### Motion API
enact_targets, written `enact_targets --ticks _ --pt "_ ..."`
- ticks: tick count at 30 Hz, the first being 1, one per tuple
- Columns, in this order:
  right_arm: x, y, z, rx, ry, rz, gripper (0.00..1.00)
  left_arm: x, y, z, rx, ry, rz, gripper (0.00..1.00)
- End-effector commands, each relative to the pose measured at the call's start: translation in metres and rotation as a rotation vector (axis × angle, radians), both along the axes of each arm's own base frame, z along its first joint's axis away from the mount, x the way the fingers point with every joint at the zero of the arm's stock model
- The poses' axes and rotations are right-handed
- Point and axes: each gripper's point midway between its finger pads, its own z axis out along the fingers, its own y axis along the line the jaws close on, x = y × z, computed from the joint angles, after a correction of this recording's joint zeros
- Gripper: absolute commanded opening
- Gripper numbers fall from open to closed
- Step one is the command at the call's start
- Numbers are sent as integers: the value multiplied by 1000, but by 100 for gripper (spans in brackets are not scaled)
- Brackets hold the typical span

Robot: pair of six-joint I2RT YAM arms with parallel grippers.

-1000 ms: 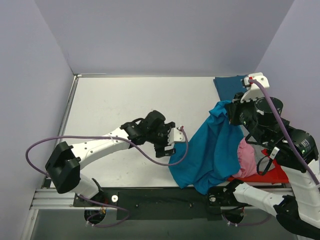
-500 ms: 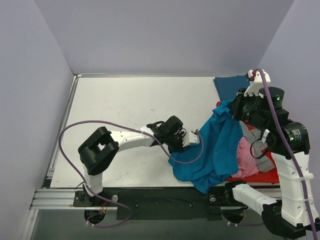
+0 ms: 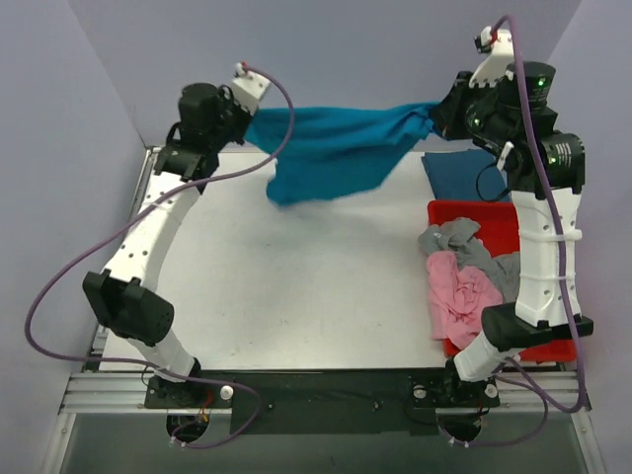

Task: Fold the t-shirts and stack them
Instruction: Flatten out the tshirt

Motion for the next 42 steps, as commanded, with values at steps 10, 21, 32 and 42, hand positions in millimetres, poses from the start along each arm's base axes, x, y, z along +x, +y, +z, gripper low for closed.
enact_targets --ticks 10,21,32,42 --pt "-25 69 -122 -154 133 321 0 -71 49 -18 303 -27 -73 0" --pt "-122 79 -343 -245 612 287 0 -243 71 -245 520 643 -491 86" --pt "-114 9 -343 -212 649 -21 0 -164 168 -224 505 579 -157 84" --pt "-81 1 -316 -177 587 -73 0 -123 178 -238 405 700 -108 84"
